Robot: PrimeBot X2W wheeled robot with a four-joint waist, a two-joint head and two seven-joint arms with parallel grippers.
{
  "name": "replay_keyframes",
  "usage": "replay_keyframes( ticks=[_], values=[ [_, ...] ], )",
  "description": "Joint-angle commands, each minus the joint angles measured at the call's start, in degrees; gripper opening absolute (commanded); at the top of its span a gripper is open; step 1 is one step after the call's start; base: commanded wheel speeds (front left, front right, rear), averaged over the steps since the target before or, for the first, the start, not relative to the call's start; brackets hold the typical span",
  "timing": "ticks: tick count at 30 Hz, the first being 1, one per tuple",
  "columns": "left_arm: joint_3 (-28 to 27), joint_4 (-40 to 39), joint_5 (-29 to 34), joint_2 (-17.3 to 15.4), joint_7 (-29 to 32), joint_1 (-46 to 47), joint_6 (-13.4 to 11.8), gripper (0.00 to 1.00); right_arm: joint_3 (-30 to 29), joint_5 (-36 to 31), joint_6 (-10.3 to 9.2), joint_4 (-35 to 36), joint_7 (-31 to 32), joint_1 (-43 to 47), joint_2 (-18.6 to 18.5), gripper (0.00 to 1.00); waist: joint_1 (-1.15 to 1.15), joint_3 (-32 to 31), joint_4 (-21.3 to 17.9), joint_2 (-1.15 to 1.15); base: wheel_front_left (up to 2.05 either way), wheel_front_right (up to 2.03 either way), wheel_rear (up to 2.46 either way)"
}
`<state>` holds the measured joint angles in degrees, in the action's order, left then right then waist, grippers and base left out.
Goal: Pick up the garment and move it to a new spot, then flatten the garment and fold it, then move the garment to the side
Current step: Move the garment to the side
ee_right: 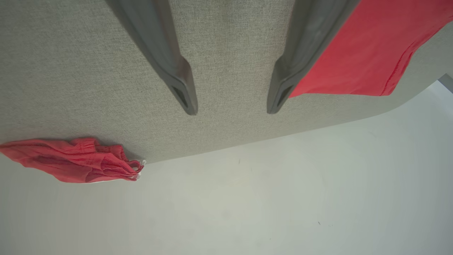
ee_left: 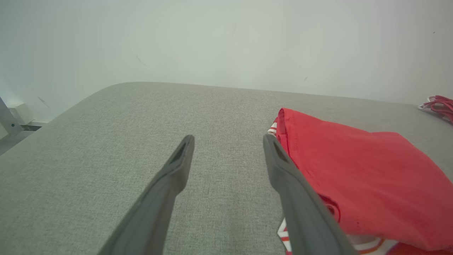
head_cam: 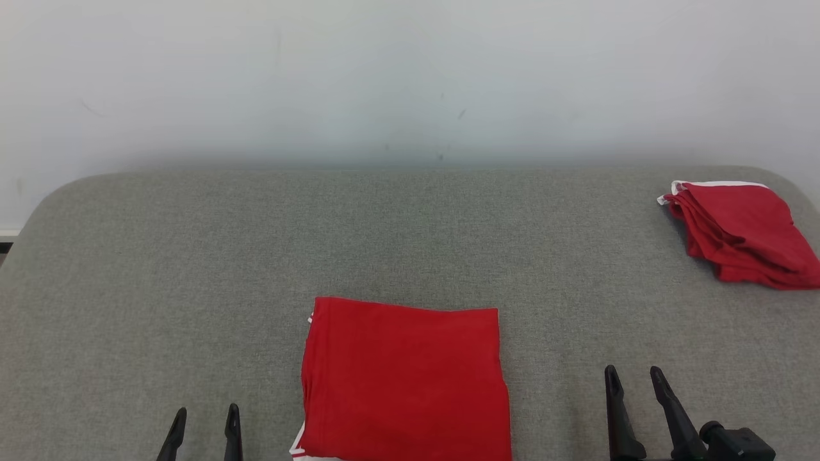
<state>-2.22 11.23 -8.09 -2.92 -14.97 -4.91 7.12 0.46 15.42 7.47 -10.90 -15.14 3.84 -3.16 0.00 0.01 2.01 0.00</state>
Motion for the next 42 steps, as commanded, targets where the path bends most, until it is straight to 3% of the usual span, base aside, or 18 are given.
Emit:
replay_keyframes(
  ticks=[1, 18, 42],
  values=[
    [-0.06, 0.02, 0.60, 0.06, -0.20, -0.85, 0.24, 1.00, 0.08, -0.36, 0.02, -0.21, -0.04, 0.65, 0.16, 1.00, 0.00, 0.03, 0.10, 0.00, 0.00, 0.00, 0.00],
    [-0.30, 0.66, 0.61, 0.06, -0.20, -0.22, 0.20, 1.00, 1.04, -4.09, 0.02, 0.27, -0.04, 0.18, -0.35, 1.00, 0.00, 0.15, 0.55, 0.00, 0.00, 0.00, 0.00],
    [-0.67, 0.82, 0.58, 0.06, -0.20, -0.13, 0.22, 1.00, 0.93, -4.46, 0.01, 0.12, -0.05, 0.07, -0.16, 1.00, 0.00, -0.14, 0.51, 0.00, 0.00, 0.00, 0.00]
  ],
)
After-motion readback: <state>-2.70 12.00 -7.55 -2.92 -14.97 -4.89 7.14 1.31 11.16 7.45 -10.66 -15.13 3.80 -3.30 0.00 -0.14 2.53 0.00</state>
